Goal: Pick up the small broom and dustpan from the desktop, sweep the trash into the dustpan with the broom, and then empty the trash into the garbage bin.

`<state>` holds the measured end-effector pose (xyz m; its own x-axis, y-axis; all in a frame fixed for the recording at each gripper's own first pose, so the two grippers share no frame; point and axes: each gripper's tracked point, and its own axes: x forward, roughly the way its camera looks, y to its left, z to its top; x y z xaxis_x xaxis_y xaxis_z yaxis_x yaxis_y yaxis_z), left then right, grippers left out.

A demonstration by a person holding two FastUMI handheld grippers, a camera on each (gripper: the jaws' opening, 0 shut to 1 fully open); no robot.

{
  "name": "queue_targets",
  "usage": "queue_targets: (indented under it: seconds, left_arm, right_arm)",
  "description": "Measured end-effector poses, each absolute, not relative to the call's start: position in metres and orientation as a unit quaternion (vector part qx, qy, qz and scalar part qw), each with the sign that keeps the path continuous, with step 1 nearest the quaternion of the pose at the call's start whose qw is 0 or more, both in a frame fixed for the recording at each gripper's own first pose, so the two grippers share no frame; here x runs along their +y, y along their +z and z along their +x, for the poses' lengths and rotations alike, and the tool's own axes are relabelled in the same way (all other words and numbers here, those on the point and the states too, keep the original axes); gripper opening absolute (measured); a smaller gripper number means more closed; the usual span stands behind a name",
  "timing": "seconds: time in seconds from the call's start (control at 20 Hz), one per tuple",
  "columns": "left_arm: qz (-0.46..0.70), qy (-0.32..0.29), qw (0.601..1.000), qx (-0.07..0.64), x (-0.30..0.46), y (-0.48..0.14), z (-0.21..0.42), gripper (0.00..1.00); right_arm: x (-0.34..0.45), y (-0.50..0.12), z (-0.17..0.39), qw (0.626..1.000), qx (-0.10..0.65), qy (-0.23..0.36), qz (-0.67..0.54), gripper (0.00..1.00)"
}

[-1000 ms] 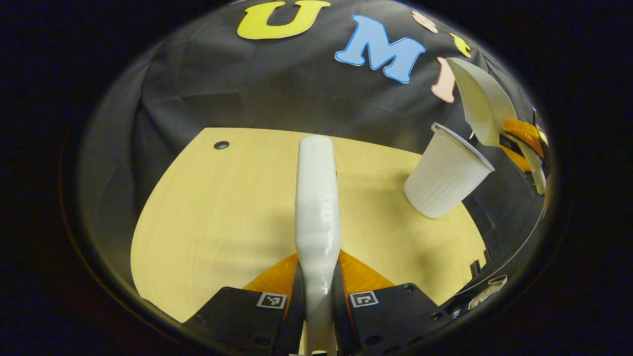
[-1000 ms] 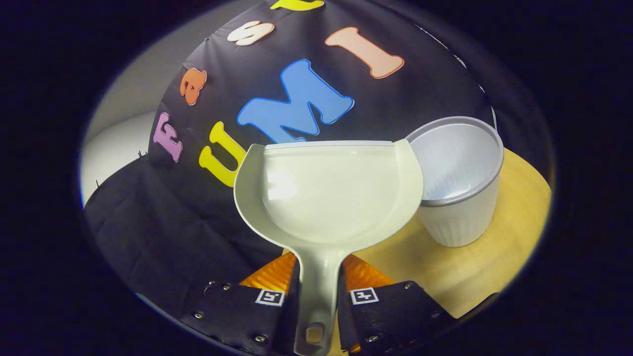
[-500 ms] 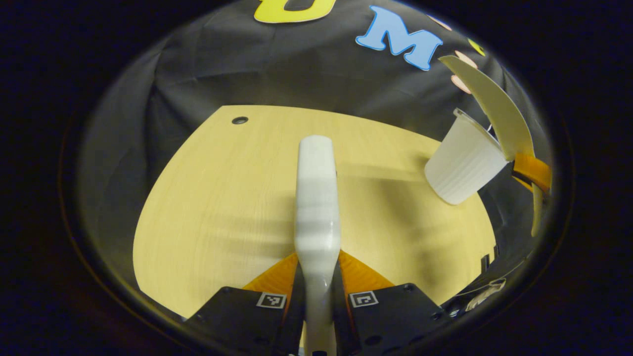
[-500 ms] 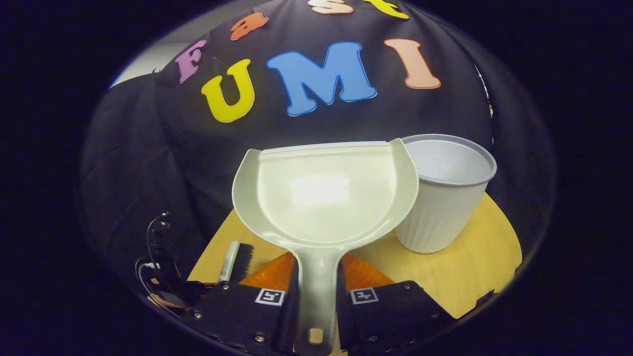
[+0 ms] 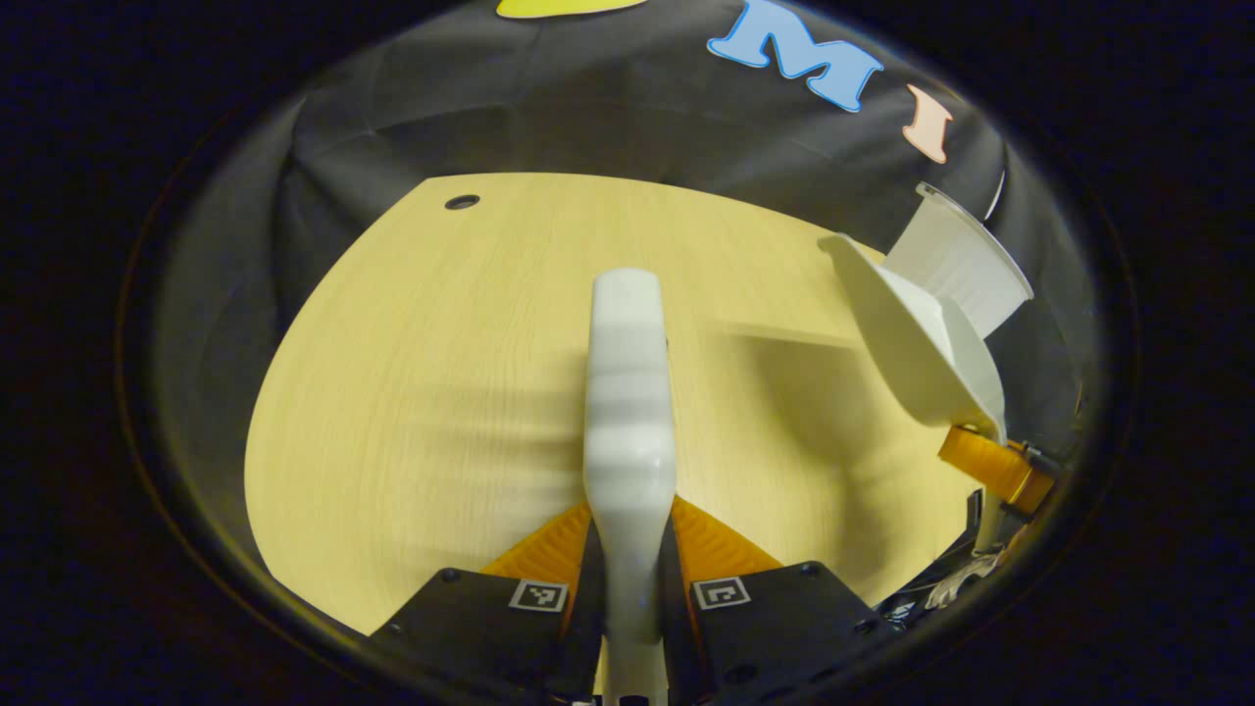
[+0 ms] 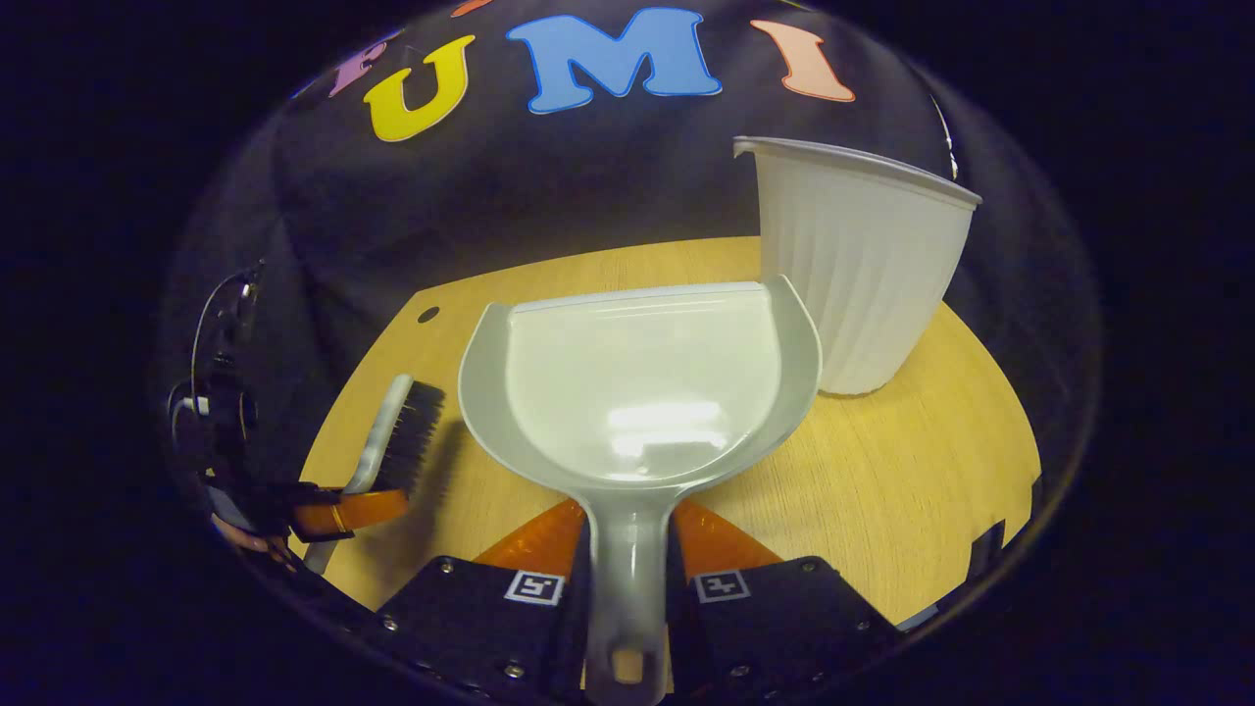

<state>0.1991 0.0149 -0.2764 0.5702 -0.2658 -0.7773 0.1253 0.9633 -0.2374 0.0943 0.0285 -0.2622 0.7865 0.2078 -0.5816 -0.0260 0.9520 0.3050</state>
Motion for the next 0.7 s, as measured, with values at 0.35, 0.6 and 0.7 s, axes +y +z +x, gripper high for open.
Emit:
queue_targets:
  seconds: [0.35, 0.6, 0.7]
  left_arm:
    - [-0.062, -0.102, 0.875, 0.469, 0.014, -0.297, 0.197, 0.32]
    - [-0.058, -0.091, 0.874, 0.473, 0.014, -0.301, 0.196, 0.33]
    - [-0.058, -0.089, 0.873, 0.476, 0.012, -0.301, 0.196, 0.32]
  right_arm:
    - [0.036, -0.303, 0.098, 0.926, 0.359, 0.054, 0.104, 0.34]
    - [0.036, -0.307, 0.093, 0.915, 0.386, 0.052, 0.107, 0.34]
    - [0.037, -0.309, 0.093, 0.912, 0.392, 0.054, 0.109, 0.34]
